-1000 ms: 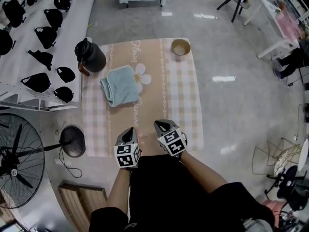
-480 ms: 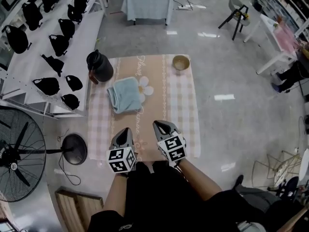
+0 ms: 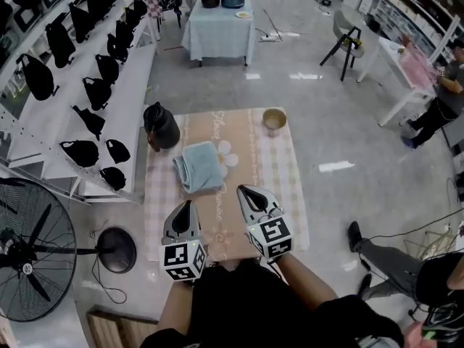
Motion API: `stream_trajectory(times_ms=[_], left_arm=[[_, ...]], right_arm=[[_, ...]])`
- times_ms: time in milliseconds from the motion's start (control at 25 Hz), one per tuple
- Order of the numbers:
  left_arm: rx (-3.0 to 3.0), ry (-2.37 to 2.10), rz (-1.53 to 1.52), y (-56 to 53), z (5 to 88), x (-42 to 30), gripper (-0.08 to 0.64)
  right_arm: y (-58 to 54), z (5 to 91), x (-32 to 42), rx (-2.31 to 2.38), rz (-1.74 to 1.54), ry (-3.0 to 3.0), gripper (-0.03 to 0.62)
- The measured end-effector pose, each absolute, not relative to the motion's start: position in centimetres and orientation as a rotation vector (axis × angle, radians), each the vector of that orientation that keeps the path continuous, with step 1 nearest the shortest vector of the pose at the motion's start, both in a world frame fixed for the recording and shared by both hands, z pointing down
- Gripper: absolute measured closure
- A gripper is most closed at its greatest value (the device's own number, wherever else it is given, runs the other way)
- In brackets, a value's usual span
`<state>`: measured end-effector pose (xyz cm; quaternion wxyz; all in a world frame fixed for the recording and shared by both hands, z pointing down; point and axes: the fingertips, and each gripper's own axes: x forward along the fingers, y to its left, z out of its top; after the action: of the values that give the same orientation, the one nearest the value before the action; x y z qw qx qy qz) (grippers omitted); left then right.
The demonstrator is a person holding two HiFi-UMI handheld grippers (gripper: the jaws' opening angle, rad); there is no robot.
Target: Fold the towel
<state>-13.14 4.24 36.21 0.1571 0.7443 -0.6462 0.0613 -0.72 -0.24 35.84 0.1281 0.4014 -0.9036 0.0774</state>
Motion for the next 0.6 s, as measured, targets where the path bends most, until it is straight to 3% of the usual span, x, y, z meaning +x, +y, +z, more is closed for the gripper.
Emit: stream_trajectory(times_ms=[600], left_arm=[[2.311, -2.024, 0.029, 3.7, 25.7, -15.9, 0.557]], right_arm=[[-1.0, 25.8, -1.8, 1.31, -0.015, -2.709, 0.589]])
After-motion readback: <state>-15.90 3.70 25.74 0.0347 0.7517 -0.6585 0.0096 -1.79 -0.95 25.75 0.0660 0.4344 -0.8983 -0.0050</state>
